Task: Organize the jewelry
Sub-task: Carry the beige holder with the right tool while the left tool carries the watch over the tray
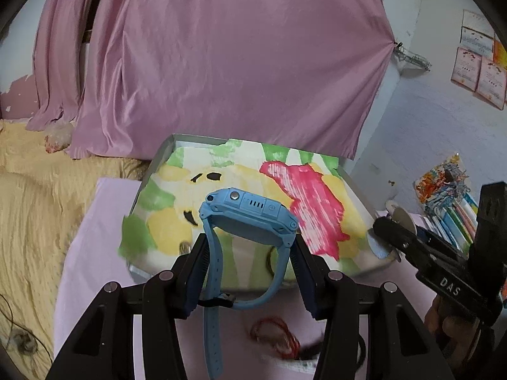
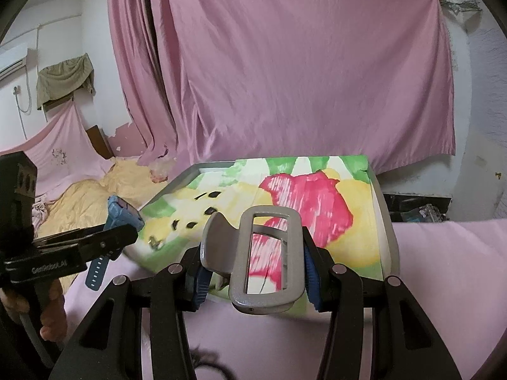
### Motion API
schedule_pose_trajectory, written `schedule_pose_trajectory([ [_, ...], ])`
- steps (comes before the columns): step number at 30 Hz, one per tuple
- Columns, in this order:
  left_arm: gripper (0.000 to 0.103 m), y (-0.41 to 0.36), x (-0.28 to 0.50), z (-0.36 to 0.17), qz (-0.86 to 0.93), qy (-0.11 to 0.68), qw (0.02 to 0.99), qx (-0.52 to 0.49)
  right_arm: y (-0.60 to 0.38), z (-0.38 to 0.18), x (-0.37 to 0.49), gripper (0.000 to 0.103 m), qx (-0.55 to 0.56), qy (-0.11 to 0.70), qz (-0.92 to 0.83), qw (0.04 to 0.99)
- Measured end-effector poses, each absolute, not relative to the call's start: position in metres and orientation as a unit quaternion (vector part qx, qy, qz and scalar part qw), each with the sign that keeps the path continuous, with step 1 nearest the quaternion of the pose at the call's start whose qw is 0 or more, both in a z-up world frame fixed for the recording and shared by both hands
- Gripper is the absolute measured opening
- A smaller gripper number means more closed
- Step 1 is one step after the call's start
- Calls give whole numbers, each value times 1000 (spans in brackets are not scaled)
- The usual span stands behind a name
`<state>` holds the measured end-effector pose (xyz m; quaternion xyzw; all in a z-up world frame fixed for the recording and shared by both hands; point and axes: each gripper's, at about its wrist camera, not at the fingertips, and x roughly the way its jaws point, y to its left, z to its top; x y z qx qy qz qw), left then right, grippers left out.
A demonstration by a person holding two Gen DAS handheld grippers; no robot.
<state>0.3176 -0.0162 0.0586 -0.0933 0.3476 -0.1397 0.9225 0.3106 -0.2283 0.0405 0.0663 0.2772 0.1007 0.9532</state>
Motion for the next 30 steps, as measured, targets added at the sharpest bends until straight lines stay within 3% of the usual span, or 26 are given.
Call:
schedule_pose_trajectory([
  [16,51,-33,361,38,-123,415,900,-54,-223,-4,372,44,67,370,94,922],
  [30,53,-42,374,19,-105,454,884,-28,-220,-17,380,44,62,400,95,910],
])
